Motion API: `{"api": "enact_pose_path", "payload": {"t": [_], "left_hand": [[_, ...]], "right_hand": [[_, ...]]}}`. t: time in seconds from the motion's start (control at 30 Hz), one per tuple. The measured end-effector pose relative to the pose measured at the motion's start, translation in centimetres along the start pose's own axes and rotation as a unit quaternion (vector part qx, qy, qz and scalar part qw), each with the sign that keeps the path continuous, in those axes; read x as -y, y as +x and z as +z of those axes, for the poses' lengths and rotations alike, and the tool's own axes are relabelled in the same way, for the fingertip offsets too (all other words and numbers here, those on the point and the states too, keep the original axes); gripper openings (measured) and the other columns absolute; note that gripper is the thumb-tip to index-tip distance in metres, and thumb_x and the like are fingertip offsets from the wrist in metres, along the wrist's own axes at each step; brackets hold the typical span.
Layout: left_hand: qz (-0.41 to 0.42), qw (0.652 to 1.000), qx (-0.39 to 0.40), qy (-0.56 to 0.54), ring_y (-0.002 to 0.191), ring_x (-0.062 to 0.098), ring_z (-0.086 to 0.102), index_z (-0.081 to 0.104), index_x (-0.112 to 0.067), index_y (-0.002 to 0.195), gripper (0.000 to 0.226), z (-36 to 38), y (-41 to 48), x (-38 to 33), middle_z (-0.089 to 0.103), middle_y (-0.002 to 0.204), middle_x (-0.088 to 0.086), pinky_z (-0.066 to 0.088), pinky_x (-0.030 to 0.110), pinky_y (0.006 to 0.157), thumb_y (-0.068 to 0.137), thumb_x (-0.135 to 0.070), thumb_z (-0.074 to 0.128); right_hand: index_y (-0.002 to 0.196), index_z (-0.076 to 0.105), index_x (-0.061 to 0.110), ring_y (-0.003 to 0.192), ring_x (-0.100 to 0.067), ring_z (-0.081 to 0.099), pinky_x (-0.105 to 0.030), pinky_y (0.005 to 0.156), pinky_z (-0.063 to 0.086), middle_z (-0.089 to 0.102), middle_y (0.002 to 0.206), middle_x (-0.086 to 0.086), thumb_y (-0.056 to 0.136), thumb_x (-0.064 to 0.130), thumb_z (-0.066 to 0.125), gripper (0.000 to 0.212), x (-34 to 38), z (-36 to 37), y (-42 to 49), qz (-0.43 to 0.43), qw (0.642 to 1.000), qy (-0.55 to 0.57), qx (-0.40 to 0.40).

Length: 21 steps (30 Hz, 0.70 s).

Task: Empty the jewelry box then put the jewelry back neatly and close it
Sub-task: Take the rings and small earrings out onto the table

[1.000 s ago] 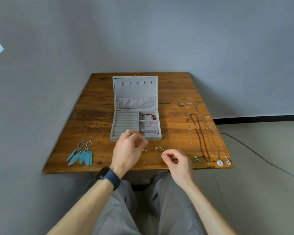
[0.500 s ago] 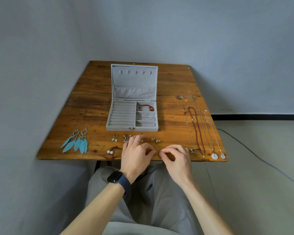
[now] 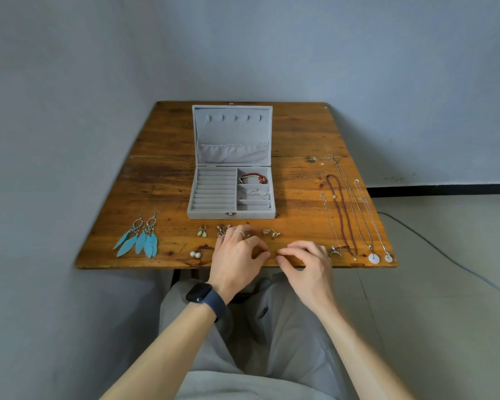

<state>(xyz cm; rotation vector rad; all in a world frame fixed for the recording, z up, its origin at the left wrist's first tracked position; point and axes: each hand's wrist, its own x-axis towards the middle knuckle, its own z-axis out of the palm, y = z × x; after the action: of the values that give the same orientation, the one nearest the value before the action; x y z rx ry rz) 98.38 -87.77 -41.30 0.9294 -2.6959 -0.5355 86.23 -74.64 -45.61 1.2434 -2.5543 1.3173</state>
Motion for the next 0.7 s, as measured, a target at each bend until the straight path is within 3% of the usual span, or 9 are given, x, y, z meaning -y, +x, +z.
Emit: {"api": "enact_pose_path", "payload": {"t": [0.37,0.7], "left_hand": [[0.022,0.999,-0.008,0.033,0.131,0.015,0.038,0.07,-0.035,0.103,0.018,0.07,0.18,-0.15,0.05,0.139,-0.009,0.029,0.038,0.11,0.095,-0.045,0.058],[0.038,0.999,0.013,0.019,0.131,0.014,0.037,0.069,-0.034,0.104,0.017,0.0,0.3,0.03,0.048,0.141,-0.01,0.03,0.037,0.109,0.096,-0.043,0.056]], "right_hand": [[0.085,0.068,0.027,0.091,-0.012,0.051,-0.03,0.074,0.037,0.062,0.096,0.014,0.085,0.027,0.069,0.002,0.53,0.77,0.15,0.029,0.999,-0.041,-0.011],[0.084,0.067,0.027,0.092,-0.011,0.047,-0.031,0.072,0.035,0.06,0.098,0.013,0.085,0.035,0.069,0.009,0.39,0.83,0.26,0.015,0.998,-0.061,-0.013]]}}
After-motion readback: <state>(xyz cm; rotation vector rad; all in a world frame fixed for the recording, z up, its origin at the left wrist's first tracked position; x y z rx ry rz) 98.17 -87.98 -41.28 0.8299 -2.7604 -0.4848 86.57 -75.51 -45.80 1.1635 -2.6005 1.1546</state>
